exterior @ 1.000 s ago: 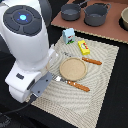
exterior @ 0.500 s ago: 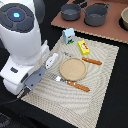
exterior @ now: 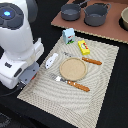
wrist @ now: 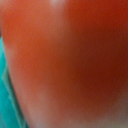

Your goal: Interact with the objects in diverse but meaningful ways.

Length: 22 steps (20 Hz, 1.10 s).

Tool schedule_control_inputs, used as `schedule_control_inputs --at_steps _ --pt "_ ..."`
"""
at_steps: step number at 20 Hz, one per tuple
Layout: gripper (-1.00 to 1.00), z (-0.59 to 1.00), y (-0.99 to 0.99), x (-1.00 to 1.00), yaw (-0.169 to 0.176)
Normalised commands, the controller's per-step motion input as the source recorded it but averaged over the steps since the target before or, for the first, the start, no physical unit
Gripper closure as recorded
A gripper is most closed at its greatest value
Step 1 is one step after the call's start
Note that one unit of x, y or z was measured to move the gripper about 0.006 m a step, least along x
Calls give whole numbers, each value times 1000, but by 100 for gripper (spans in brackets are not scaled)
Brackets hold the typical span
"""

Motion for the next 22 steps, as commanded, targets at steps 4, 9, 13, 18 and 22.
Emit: schedule_control_inputs --at_steps 4,9,13,18,22 --pt "100 -112 231 -765 0" --pt "-100 327 126 -371 -3" --pt "-100 996 235 -69 0" --pt "-100 955 264 -19 0" --pt "-100 988 272 -51 0"
